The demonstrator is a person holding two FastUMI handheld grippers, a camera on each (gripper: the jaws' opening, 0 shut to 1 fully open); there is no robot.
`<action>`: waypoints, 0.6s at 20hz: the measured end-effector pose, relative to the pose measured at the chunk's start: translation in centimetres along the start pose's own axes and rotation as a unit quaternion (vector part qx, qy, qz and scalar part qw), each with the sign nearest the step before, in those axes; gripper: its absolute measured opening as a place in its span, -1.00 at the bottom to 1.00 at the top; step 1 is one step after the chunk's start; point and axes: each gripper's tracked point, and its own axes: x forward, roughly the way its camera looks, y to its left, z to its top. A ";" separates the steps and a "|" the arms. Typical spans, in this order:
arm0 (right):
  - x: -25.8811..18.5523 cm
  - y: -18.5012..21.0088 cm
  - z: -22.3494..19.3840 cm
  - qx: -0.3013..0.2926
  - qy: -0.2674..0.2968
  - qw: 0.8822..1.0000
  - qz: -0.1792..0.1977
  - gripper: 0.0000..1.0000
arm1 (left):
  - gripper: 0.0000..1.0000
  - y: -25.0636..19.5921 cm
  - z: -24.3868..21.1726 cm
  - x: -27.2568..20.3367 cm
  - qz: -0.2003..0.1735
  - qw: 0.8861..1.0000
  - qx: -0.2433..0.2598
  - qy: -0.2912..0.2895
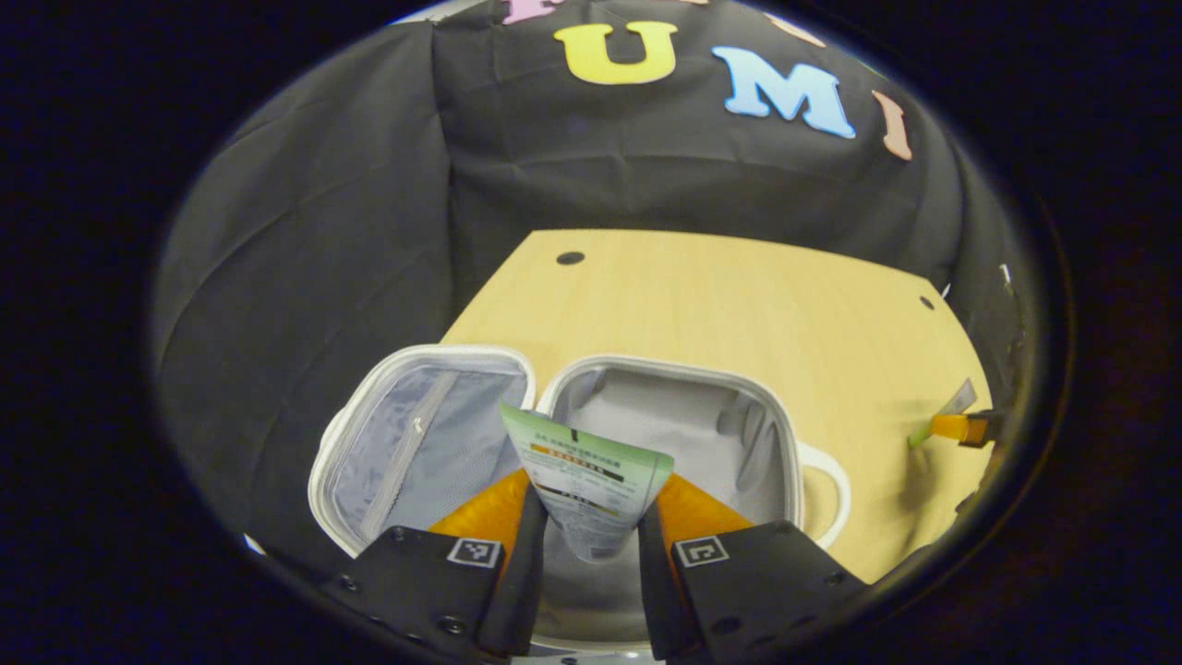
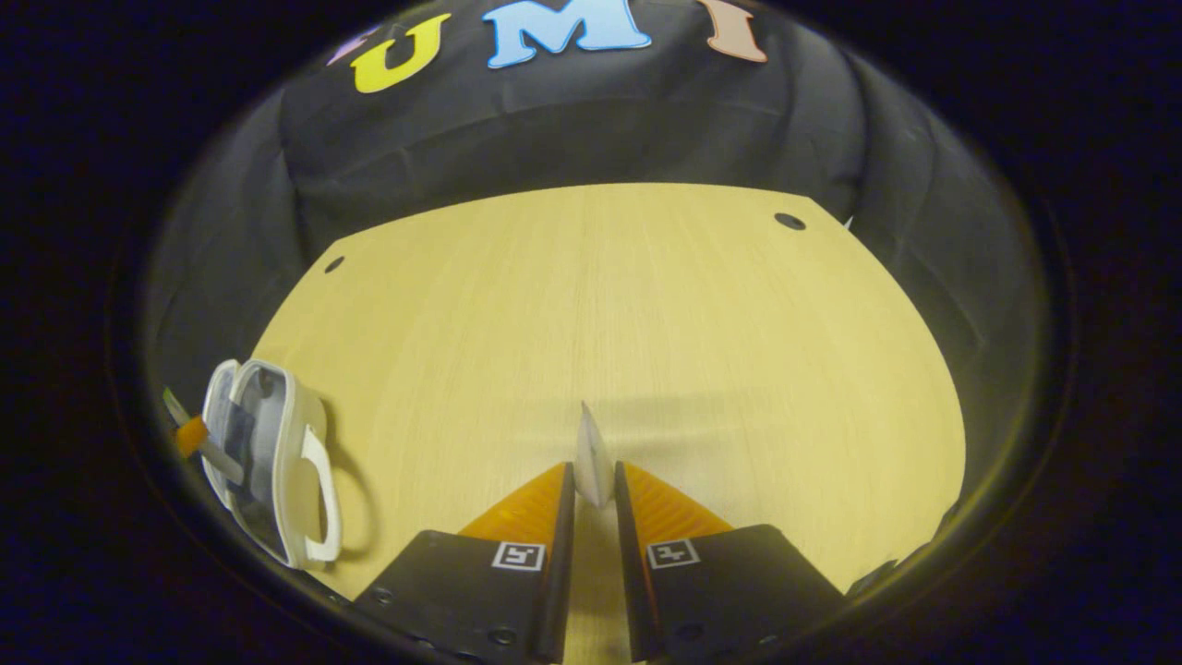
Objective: First open the suitcase, pack the skin care products into it, and then close the suitcase.
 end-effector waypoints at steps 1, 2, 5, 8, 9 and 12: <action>-0.9 0.8 -0.2 0.000 -0.001 1.000 0.014 -0.51 | 0.07 -0.2 -1.0 0.8 -0.003 0.999 0.016 0.034; -1.7 1.7 -0.6 -0.003 0.000 1.000 0.029 -0.51 | 0.12 -0.5 -2.0 1.5 -0.003 0.997 0.027 0.067; -4.4 4.5 -1.2 -0.016 0.006 0.997 0.077 -0.50 | 0.18 -0.4 -2.6 2.7 0.019 0.994 0.044 0.095; -6.7 7.9 -1.5 -0.035 0.012 0.991 0.130 -0.50 | 0.77 -0.3 1.9 1.7 0.030 0.999 0.041 0.009; -7.5 9.3 -1.5 -0.042 0.016 0.988 0.148 -0.50 | 0.77 0.2 3.4 0.9 0.036 0.998 0.039 -0.022; -9.9 14.5 -1.4 -0.061 0.030 0.974 0.216 -0.51 | 0.77 2.6 6.7 -1.7 0.050 0.993 0.019 -0.101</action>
